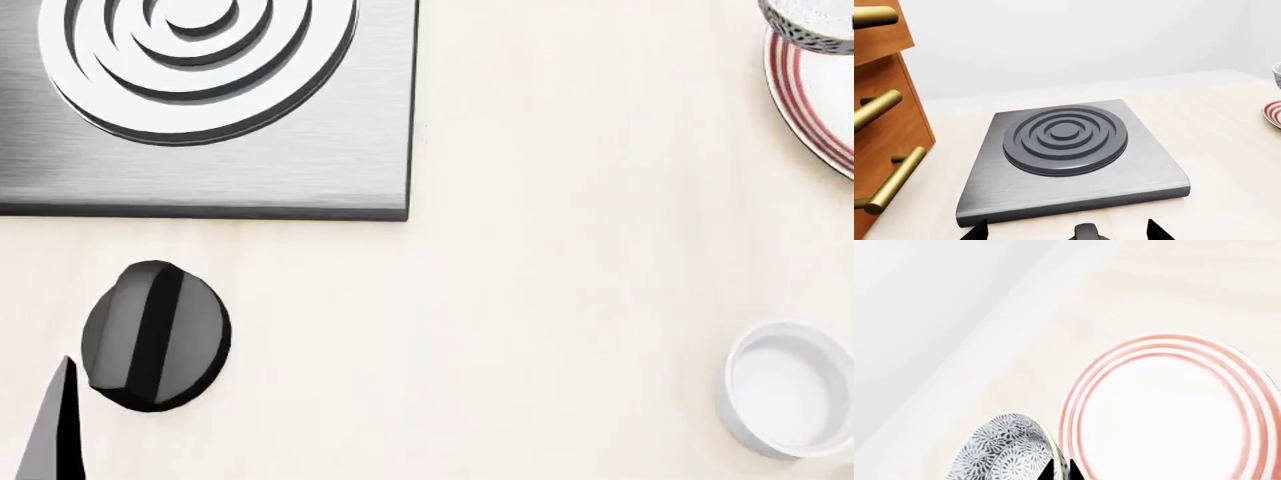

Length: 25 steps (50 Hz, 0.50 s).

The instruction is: Pick the akita bowl next to the ramekin and place it on the plate.

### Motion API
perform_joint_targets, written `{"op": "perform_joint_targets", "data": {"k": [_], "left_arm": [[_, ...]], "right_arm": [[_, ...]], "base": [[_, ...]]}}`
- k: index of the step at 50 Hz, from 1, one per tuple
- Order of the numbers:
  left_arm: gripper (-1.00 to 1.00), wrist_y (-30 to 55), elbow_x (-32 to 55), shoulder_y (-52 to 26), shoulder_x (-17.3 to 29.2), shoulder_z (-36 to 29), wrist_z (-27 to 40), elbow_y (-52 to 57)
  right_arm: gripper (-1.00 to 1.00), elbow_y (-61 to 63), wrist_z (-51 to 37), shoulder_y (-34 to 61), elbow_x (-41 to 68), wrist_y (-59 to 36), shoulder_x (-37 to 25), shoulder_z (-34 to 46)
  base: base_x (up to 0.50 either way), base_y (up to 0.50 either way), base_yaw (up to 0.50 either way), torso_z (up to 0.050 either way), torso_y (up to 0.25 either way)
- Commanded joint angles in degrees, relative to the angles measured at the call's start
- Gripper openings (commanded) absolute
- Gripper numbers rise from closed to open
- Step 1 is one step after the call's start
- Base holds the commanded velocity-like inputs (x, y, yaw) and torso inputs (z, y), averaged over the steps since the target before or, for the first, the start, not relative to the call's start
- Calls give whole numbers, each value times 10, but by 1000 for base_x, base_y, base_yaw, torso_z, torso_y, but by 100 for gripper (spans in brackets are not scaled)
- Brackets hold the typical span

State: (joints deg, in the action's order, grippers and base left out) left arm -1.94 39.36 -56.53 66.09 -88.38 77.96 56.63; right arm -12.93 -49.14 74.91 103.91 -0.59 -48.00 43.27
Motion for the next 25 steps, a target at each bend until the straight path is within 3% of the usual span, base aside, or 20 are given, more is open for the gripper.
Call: {"op": "perform_joint_targets", "data": {"k": [1,25], "left_arm": [[100,2,2,-2,-1,1,1,1],[100,6,2,-3,-2,0,2,3]], "right_arm": [[-100,-31,16,-8,-2,6,-4,-12],[-100,-66,16,-6,9,-14,-22,-15]], "base": [[0,0,0,0,0],[0,0,0,0,0]]}}
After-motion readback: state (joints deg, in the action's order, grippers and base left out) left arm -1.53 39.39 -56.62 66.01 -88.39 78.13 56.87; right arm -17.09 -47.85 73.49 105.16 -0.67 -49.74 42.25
